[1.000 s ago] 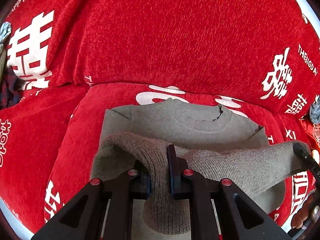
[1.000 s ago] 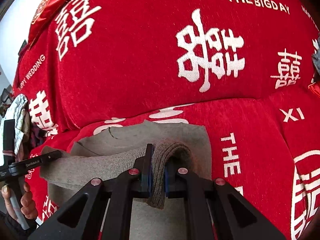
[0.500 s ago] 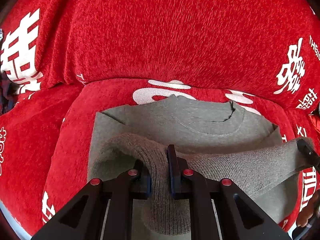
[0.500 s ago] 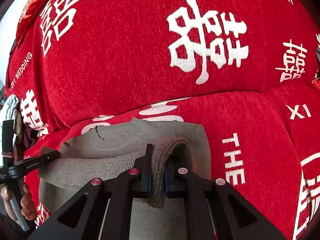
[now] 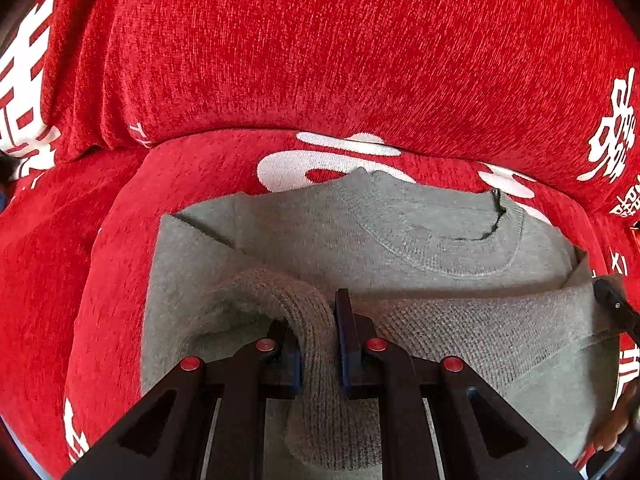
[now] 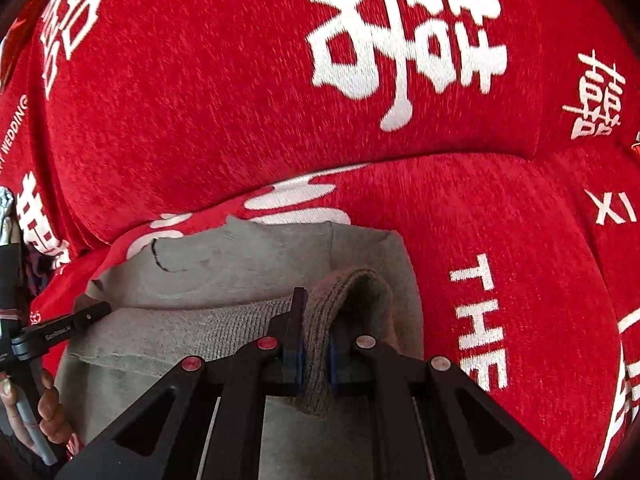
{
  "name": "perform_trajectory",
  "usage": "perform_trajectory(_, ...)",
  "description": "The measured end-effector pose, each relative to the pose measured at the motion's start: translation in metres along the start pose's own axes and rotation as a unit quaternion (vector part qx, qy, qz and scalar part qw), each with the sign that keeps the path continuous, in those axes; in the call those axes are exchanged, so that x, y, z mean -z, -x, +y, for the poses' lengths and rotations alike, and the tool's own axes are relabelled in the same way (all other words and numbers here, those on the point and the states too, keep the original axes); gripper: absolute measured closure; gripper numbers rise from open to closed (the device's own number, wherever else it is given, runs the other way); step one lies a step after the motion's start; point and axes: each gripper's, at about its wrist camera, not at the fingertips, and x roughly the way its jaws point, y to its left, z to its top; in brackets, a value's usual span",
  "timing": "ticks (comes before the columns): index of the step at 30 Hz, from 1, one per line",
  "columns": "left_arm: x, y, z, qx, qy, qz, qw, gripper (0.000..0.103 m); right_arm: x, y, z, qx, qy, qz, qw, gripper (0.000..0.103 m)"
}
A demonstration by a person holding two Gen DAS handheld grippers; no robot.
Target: Fold small clothes
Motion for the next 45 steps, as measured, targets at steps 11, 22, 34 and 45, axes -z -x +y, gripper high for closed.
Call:
perform_trajectory(11,-0.010,0.022,0.027,0.130,0.053,-0.002,0.9901,0.010,-0.005,-0.004,-0.009,-0.041,-0.031,0.023,0.998,0.066)
perform_trajectory(22,0.010,0.054,0.021,0.096,-0.015,-0.044,0.9943,0.010,0.000,0.037,0.010,-0.020,0.037,-0.019,0.999,0.042)
perform_trajectory(34,-0.023,-0.009,-0.026,-0.026,-0.095,-0.020,0.9950,0.010,-0.020,-0.035,0.043,0.032,0.111,0.035,0.993,0.042)
perform_trajectory(45,-0.025,-0.033,-0.007,-0.018,-0.076,-0.014,0.9968,0.010,-0.029,-0.052,0.001,0.015,0.033,0.031,0.999,0.043)
